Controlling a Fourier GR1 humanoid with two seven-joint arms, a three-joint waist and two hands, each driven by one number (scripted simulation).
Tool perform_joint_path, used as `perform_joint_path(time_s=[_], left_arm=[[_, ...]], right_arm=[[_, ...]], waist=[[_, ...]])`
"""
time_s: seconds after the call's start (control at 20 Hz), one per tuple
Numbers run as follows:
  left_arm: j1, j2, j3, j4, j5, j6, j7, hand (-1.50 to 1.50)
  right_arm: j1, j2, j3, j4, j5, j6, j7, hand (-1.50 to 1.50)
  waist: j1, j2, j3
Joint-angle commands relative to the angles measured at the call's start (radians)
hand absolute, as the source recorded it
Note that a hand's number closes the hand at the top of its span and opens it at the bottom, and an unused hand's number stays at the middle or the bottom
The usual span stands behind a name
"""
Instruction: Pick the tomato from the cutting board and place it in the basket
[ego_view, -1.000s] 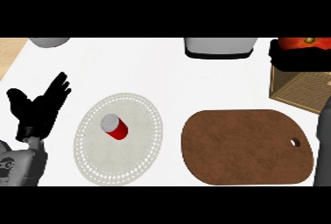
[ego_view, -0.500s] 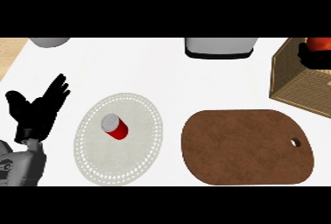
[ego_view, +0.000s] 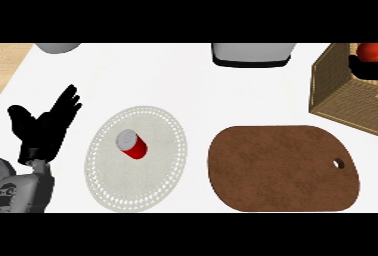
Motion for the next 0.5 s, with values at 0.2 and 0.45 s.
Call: perform_joint_path(time_s=[0.2,0.45], left_arm=[[-0.010,0.000,0.006,-0.011,0.005,-0.021,0.021,0.00],[-0.070,-0.010,0.024,0.058,-0.005,0.003,0.031,0.00]], right_arm=[[-0.091,-0.094,-0.050,0.346,-0.054,-0.105,-0.194,-1.50],[-0.056,-0.064,-0.042,0.254,-0.149,-0.082,-0.227,-1.50]], waist=[[0.003,0.000,0.000],[-0.008,-0.003,-0.001]])
